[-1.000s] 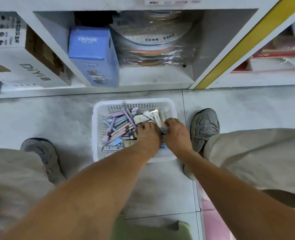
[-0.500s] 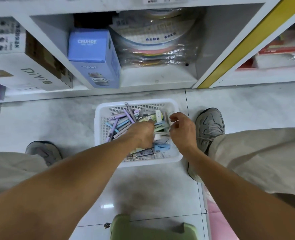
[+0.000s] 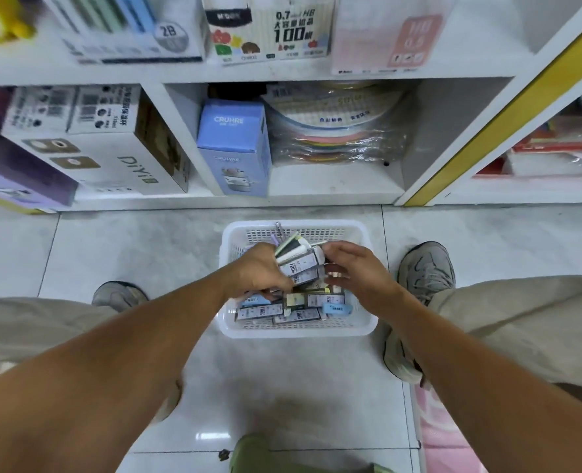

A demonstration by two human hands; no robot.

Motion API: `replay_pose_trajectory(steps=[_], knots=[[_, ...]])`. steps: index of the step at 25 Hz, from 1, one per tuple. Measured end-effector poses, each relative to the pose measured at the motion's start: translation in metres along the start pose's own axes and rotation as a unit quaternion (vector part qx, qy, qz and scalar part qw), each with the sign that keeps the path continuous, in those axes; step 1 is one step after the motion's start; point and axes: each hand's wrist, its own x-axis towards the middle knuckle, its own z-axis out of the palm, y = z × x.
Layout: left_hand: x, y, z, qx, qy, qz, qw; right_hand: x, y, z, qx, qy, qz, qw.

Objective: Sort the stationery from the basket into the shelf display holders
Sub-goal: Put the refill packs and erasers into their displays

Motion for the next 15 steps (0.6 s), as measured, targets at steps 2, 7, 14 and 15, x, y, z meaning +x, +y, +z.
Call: replay_pose_trajectory(steps=[2,7,14,15], knots=[[-0.012,0.009,-0.011,-0.039,0.005,0.006,0.999,-0.005,-0.018,0.005,0.014,-0.040,-0.024,0.999],[-0.058,0.049,-0.035,-0.112,-0.001,0.064,0.992,-0.032,-0.086,0.025,-0.056,-0.064,-0.078,0.993],[-0.150,0.120,-0.085,-0.234,0.034,0.136,0.962,-0.105,-0.194,0.051,-0.116,-0.104,-0.218,0.964],[-0.164,0.130,-0.092,-0.241,0.042,0.149,0.958,-0.115,-0.209,0.056,-0.125,-0.113,-0.232,0.958]])
